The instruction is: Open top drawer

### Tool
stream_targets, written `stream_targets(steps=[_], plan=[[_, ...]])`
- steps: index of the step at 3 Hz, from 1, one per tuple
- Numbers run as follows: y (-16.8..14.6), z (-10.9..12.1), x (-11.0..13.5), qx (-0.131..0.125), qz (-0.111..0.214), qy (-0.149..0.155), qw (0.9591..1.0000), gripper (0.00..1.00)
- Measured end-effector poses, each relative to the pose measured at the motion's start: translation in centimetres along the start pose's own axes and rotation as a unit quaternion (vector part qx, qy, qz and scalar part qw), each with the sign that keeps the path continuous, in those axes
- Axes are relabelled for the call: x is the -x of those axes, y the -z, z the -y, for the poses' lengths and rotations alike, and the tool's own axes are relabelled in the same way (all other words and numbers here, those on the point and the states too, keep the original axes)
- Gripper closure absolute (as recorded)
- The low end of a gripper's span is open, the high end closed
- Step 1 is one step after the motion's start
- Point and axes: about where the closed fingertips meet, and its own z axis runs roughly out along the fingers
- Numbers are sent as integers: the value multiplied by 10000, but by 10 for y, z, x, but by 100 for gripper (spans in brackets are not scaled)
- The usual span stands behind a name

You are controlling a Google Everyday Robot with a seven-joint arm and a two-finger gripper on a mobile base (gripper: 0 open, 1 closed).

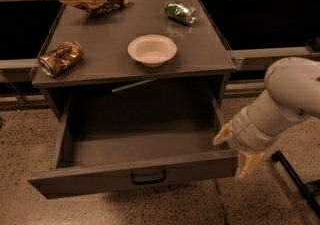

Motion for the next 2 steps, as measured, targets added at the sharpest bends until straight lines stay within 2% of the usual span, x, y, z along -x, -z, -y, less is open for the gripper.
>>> stream_targets(steps=[1, 2], plan=[[35, -5, 4, -345, -275, 139, 9989, 6], [38, -5, 4, -363, -303, 148, 9988, 0]])
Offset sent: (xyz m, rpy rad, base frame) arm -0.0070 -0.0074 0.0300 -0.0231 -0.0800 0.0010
